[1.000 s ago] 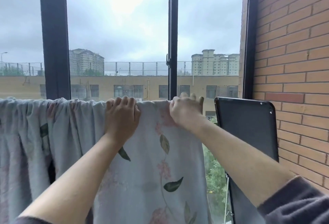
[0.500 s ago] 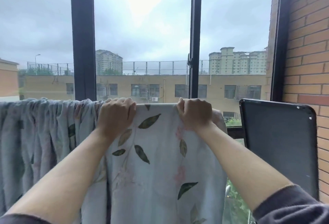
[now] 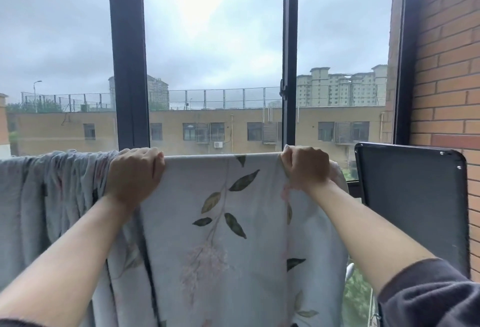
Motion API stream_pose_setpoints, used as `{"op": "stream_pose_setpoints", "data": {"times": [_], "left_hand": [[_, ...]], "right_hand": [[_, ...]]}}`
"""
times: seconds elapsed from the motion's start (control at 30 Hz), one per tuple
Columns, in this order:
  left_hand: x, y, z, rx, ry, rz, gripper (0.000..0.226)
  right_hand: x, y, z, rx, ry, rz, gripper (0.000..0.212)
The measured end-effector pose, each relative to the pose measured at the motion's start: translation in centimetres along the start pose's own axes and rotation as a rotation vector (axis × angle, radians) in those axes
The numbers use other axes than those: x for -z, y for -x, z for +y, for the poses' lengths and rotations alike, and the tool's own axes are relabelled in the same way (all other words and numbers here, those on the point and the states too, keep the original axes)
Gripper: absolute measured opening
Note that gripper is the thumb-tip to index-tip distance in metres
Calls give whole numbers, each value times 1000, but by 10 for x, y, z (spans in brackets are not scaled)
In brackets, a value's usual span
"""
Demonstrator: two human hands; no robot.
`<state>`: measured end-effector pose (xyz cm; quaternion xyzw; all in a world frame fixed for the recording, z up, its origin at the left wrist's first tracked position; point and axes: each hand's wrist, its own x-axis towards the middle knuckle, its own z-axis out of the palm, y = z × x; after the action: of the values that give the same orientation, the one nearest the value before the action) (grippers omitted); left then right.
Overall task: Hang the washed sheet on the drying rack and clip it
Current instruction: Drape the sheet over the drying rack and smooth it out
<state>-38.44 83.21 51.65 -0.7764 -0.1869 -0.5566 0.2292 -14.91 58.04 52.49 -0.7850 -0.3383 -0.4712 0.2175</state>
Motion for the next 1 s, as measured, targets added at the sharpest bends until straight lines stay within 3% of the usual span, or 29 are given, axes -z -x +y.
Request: {"op": "stream_pose_setpoints", "data": {"times": [0.2,0.33,0.43,0.53,0.7,0.8,0.9,1.0], "left_hand": [[13,10,-56,-19,-8,-12,37],[17,14,-86,19,-17,-31,38],[23,20,-113,52,-12,-21,38],[26,26,-125,60,-9,-17,39],[21,27,-125,105,27,-21,38],[18,25,-118,112,49,-16,37],[17,22,-107,107,76,7,38],[14,20,-100,107,68,11,37]], "right_hand": [[1,0,-18,-31,50,5,73],[4,0,-29,-58,68,-76,54],[12,1,-29,-99,62,-111,58],[17,1,-29,-161,42,-226,48],[34,4,-57,-242,22,-268,45],[29,6,-91,-122,26,-157,55],[12,3,-148,60,-102,-144,36],[-1,-3,-221,203,-161,-108,31]]}}
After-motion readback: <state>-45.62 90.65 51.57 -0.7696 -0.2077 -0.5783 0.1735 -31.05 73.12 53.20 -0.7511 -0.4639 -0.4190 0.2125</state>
